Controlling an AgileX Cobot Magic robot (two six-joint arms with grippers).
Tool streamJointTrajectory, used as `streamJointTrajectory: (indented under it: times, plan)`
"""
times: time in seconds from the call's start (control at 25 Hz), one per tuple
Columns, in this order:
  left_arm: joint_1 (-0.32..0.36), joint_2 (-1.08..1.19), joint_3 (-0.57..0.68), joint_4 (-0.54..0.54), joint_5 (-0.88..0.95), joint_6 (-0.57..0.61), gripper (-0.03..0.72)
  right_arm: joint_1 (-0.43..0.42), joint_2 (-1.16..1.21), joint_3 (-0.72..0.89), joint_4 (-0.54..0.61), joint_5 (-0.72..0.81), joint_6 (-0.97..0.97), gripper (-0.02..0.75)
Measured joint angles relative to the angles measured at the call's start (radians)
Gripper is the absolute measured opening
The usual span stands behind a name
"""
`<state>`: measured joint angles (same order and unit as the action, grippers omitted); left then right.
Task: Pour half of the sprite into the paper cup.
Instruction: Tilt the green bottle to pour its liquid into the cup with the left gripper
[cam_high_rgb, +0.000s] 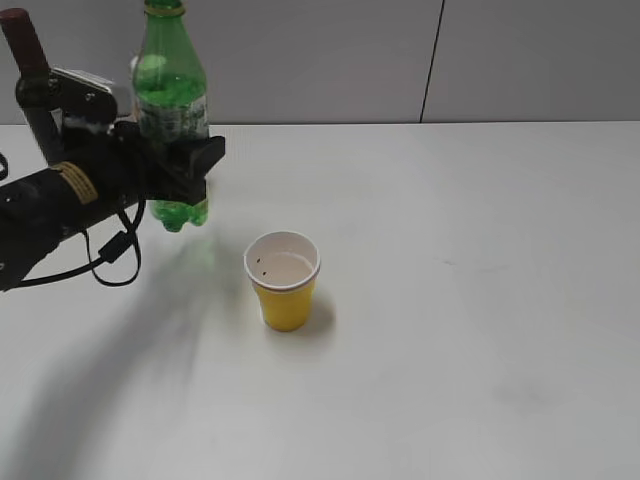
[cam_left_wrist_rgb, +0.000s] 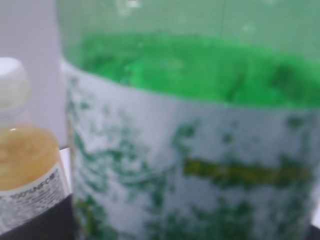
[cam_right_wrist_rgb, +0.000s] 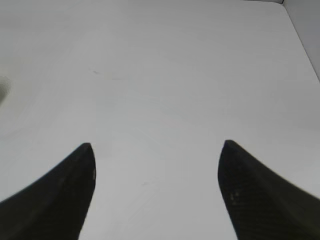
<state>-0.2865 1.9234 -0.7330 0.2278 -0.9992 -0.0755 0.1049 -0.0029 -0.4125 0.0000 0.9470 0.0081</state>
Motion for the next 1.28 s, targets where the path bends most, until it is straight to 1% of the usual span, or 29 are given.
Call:
streamJointTrajectory:
  times: [0.2,0.32,0.48,0.56,0.72,0.76,1.08,1.12,1.28]
  plan:
    - [0.000,-0.106,0.109,-0.043,0.034,0.097,0.438,0.000,0.000,0.000,0.000,0.000,0.000,0.572]
    - [0.000,-0.168,0.161,-0.100,0.073,0.164,0.438,0.000,0.000,0.000,0.000,0.000,0.000,0.572]
    - [0.000,-0.245,0.205,-0.172,0.122,0.247,0.438,0.000,0.000,0.000,0.000,0.000,0.000,0.572]
    - [-0.003,-0.284,0.211,-0.195,0.192,0.298,0.438,0.000,0.000,0.000,0.000,0.000,0.000,0.572]
    - [-0.031,-0.347,0.214,-0.279,0.310,0.410,0.438,0.000,0.000,0.000,0.000,0.000,0.000,0.572]
    - [-0.040,-0.361,0.214,-0.316,0.324,0.446,0.438,0.000,0.000,0.000,0.000,0.000,0.000,0.572]
    - [-0.153,-0.381,0.214,-0.569,0.334,0.759,0.438,0.000,0.000,0.000,0.000,0.000,0.000,0.572]
    - [-0.162,-0.381,0.214,-0.586,0.334,0.794,0.438,0.000,0.000,0.000,0.000,0.000,0.000,0.572]
    - [-0.169,-0.381,0.214,-0.622,0.335,0.872,0.438,0.000,0.000,0.000,0.000,0.000,0.000,0.572]
